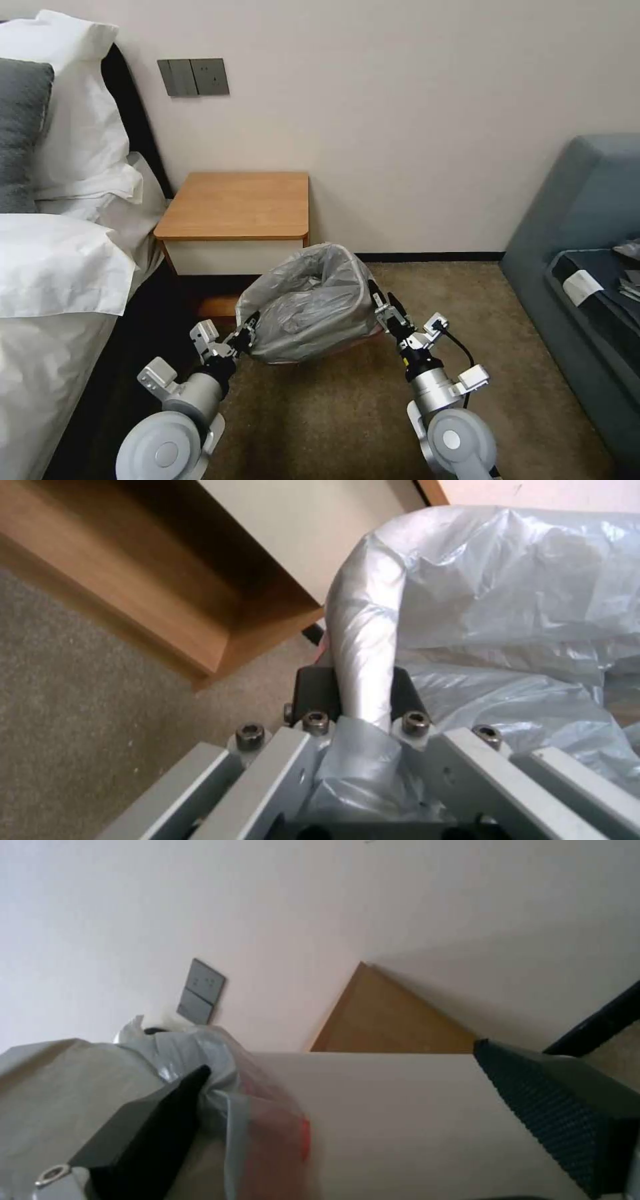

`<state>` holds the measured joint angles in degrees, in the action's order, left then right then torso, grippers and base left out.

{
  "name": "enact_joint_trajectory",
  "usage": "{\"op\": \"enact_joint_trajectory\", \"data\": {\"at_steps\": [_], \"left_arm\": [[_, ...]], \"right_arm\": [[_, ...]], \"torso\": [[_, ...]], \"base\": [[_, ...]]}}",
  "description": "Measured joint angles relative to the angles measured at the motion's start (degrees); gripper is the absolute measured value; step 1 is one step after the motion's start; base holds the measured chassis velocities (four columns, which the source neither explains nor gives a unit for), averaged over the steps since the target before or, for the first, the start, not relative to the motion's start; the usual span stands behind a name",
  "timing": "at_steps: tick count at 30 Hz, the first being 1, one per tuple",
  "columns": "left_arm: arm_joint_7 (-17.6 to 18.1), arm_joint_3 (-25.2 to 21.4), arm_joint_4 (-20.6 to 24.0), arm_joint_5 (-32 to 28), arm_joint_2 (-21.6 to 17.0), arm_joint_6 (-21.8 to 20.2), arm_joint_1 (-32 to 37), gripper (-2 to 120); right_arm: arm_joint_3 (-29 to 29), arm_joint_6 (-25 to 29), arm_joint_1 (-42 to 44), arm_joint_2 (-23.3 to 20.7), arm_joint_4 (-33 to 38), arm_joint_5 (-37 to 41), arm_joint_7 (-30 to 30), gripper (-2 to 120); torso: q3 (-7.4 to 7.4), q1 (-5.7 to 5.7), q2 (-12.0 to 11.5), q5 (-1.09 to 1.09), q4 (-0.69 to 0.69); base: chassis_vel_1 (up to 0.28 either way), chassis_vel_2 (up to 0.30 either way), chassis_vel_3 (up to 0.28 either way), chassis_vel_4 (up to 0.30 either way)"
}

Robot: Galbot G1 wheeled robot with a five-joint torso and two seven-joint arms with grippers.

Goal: Pick up the garbage bag from the table and place it over the trash can.

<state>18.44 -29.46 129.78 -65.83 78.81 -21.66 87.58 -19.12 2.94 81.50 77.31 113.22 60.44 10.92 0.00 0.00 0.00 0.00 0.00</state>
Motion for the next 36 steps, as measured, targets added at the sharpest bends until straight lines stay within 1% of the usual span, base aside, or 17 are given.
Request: {"op": "enact_joint_trajectory", "data": {"at_steps": [7, 9, 12, 13, 15, 17, 18, 21, 22, 24, 25, 26, 28, 29, 33, 34, 36], "left_arm": [[0.21, 0.05, -0.30, 0.46, 0.13, 0.08, -0.23, 2], [0.25, 0.14, -0.38, 0.67, 0.24, 0.13, -0.23, 2], [0.31, 0.32, -0.42, 1.17, 0.40, 0.23, -0.23, 2], [0.31, 0.32, -0.42, 1.17, 0.40, 0.23, -0.23, 2], [0.35, 0.40, -0.41, 1.43, 0.42, 0.29, -0.16, 2], [0.37, 0.40, -0.26, 1.50, 0.42, 0.32, -0.06, 2], [0.37, 0.40, -0.26, 1.50, 0.42, 0.32, -0.06, 2], [0.42, 0.42, 0.07, 1.66, 0.42, 0.41, 0.08, 2], [0.42, 0.42, 0.07, 1.66, 0.42, 0.41, 0.08, 2], [0.44, 0.43, 0.18, 1.73, 0.43, 0.46, 0.19, 2], [0.44, 0.43, 0.18, 1.73, 0.43, 0.46, 0.19, 2], [0.46, 0.43, 0.29, 1.77, 0.45, 0.49, 0.29, 2], [0.47, 0.46, 0.47, 1.82, 0.47, 0.56, 0.32, 2], [0.47, 0.46, 0.47, 1.82, 0.47, 0.56, 0.32, 2], [0.49, 0.51, 0.84, 1.86, 0.48, 0.60, 0.34, 2], [0.49, 0.51, 0.84, 1.86, 0.48, 0.60, 0.34, 2], [0.49, 0.62, 1.20, 1.86, 0.51, 0.60, 0.47, 2]], "right_arm": [[0.37, -0.51, 0.08, 0.05, 0.94, 3.07, 0.62, 100], [0.37, -0.79, 0.16, -0.01, 1.31, 3.94, 0.61, 98], [0.33, -1.05, 0.47, -0.15, 1.79, 4.87, 0.46, 88], [0.33, -1.05, 0.47, -0.15, 1.79, 4.87, 0.46, 88], [0.26, -1.17, 0.62, -0.17, 1.81, 4.96, 0.37, 78], [0.28, -1.19, 0.69, -0.18, 1.61, 4.70, 0.36, 70], [0.28, -1.19, 0.69, -0.18, 1.61, 4.70, 0.36, 70], [0.69, -1.19, 0.75, -0.16, 1.30, 3.87, 0.36, 54], [0.69, -1.19, 0.75, -0.16, 1.30, 3.87, 0.36, 54], [0.86, -1.19, 0.65, -0.05, 1.18, 3.66, 0.37, 44], [0.86, -1.19, 0.65, -0.05, 1.18, 3.66, 0.37, 44], [0.92, -1.18, 0.57, -0.02, 1.09, 3.52, 0.37, 37], [0.93, -1.13, 0.44, -0.05, 1.07, 3.33, 0.34, 30], [0.93, -1.13, 0.44, -0.05, 1.07, 3.33, 0.34, 30], [0.83, -0.83, 0.22, -0.21, 0.80, 2.51, -0.09, 12], [0.83, -0.83, 0.22, -0.21, 0.80, 2.51, -0.09, 12], [0.74, -0.52, 0.10, -0.24, 0.52, 1.62, -0.81, 0]], "torso": [[0.00, 0.00, 0.00, 0.00, 0.00], [0.00, 0.00, 0.00, 0.00, 0.00], [0.00, 0.00, 0.00, 0.00, 0.00], [0.00, 0.00, 0.00, 0.00, 0.00], [0.00, 0.00, 0.00, 0.00, 0.00], [0.00, 0.00, 0.00, 0.00, 0.00], [0.00, 0.00, 0.00, 0.00, 0.00], [0.00, 0.00, 0.00, 0.00, 0.00], [0.00, 0.00, 0.00, 0.00, 0.00], [0.00, 0.00, 0.00, 0.00, 0.00], [0.00, 0.00, 0.00, 0.00, 0.00], [0.00, 0.00, 0.00, 0.00, 0.00], [0.00, 0.00, 0.00, 0.00, 0.00], [0.00, 0.00, 0.00, 0.00, 0.00], [0.00, 0.00, 0.00, 0.00, 0.00], [0.00, 0.00, 0.00, 0.00, 0.00], [-0.01, 0.00, 0.00, 0.00, -0.01]], "base": [[0.000, 0.000, 0.000, 0.000], [0.000, 0.000, 0.000, 0.000], [0.000, 0.000, 0.000, 0.000], [0.000, 0.000, 0.000, 0.000], [0.000, 0.000, 0.000, 0.000], [0.000, 0.000, 0.000, 0.000], [0.000, 0.000, 0.000, 0.000], [0.000, 0.000, 0.000, 0.000], [0.000, 0.000, 0.000, 0.000], [0.000, 0.000, 0.000, 0.000], [0.000, 0.000, 0.000, 0.000], [0.000, 0.000, 0.000, 0.000], [0.000, 0.000, 0.000, 0.000], [0.000, 0.000, 0.000, 0.000], [0.000, 0.000, 0.000, 0.000], [0.000, 0.000, 0.000, 0.000], [0.000, 0.000, 0.000, 0.000]]}}
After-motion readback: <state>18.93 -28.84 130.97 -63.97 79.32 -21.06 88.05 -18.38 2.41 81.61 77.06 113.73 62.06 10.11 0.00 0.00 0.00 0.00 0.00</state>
